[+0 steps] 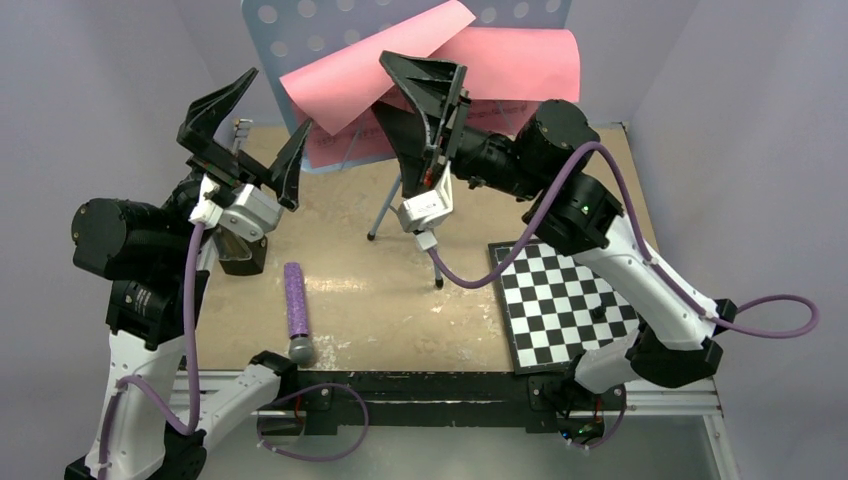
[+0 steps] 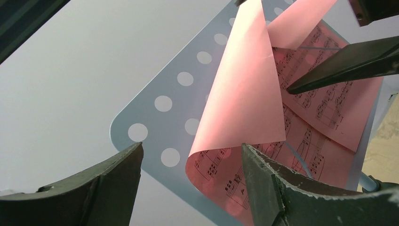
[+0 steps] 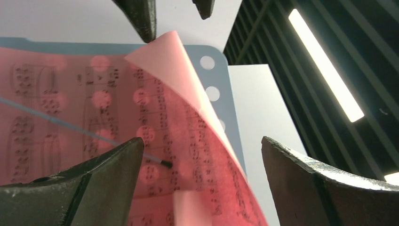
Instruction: Pack up the instrument practice props
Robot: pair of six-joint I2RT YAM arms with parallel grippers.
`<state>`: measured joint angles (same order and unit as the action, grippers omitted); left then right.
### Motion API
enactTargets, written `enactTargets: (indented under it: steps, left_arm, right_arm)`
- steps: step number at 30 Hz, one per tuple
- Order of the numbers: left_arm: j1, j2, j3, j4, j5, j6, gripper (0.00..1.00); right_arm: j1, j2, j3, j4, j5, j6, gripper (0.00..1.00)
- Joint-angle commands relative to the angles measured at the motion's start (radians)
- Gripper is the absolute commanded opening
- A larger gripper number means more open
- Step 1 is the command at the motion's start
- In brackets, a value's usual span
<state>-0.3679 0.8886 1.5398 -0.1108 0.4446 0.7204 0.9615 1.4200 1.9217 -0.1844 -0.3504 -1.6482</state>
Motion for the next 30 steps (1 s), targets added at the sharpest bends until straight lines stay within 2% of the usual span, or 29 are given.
enactTargets:
  steps: [1, 8, 13, 19, 23, 26, 30]
  left_arm:
    - [-0.003, -0.032, -0.02, 0.042, -0.001, 0.009, 0.8]
    - [-0.019, -0.059, -0.036, 0.024, -0.001, 0.019, 0.8]
    - [-0.025, -0.132, -0.102, -0.005, -0.054, -0.013, 0.85]
    - [-0.025, -0.229, -0.192, -0.122, -0.019, -0.036, 0.86]
    - [-0.025, -0.219, -0.212, -0.192, 0.143, -0.065, 0.84]
    - [-0.025, -0.175, -0.25, -0.163, 0.293, -0.104, 0.83]
    - [-0.025, -0.081, -0.248, -0.042, 0.307, -0.254, 0.78]
  right_arm:
    - [0.023, 0.053, 0.076, 0.172, 0.033, -0.06, 0.99]
    - [0.058, 0.056, 0.063, 0.178, 0.062, -0.155, 0.97]
    - [0.069, 0.048, 0.043, 0.23, 0.059, -0.17, 0.91]
    - [0.069, 0.055, 0.082, 0.188, 0.077, -0.18, 0.66]
    - [0.069, 0.048, 0.068, 0.176, 0.066, -0.189, 0.56]
    - [0.069, 0.051, 0.079, 0.18, 0.064, -0.175, 0.49]
    - [0.069, 0.066, 0.105, 0.171, 0.072, -0.177, 0.4]
